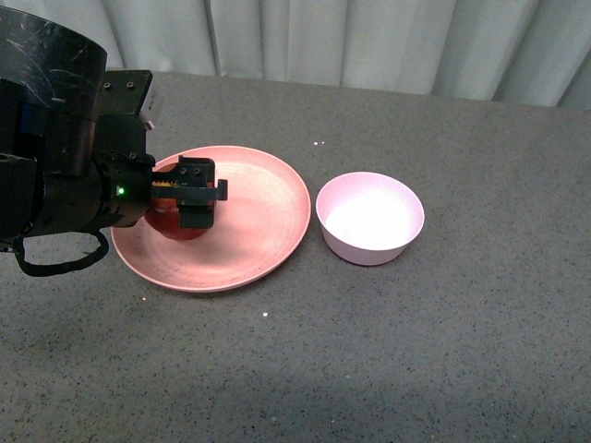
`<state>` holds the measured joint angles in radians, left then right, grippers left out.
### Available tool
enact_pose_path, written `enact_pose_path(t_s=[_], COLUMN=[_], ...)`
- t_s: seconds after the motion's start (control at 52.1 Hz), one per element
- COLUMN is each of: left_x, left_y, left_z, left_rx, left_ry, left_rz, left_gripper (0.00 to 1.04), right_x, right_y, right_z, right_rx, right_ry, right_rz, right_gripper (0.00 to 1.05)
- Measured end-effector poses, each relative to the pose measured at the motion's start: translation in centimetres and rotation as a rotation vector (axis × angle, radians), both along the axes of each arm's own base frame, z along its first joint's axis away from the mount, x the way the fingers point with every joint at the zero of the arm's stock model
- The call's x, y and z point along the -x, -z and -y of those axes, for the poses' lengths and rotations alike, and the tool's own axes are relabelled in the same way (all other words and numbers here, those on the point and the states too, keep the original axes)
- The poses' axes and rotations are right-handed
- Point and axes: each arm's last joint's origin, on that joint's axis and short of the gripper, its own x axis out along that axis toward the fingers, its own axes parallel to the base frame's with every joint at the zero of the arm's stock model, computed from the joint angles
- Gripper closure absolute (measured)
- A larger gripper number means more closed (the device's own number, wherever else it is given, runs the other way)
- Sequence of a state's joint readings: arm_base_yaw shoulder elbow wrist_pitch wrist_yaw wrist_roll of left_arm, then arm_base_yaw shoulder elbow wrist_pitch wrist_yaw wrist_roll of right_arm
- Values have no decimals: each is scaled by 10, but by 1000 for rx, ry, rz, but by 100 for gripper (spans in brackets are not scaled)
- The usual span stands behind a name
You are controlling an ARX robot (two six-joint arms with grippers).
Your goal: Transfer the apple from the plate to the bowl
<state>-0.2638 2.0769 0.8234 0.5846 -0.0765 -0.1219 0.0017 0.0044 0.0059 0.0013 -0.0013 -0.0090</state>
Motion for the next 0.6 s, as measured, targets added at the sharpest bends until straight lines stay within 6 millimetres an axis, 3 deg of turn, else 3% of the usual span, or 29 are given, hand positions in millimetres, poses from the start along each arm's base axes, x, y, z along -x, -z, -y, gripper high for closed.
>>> enact_pose_path(t_s=[0.154, 0.23, 0.442, 0.595], left_x=[3, 5, 4, 5], left_y=[-7, -21, -55, -55], left_z=[6, 18, 80, 115], left_rx=[-6, 7, 60, 59], left_ry=[22, 54, 200, 280], left_rz=[4, 35, 124, 133], left_gripper=[34, 35, 35, 35], right_x=[0, 0, 0, 0], right_y=[0, 0, 0, 0], right_z=[0, 0, 0, 0], right_rx=[0, 0, 0, 0], right_ry=[0, 0, 0, 0], right_rz=[0, 0, 0, 0], right_gripper=[9, 9, 9, 9])
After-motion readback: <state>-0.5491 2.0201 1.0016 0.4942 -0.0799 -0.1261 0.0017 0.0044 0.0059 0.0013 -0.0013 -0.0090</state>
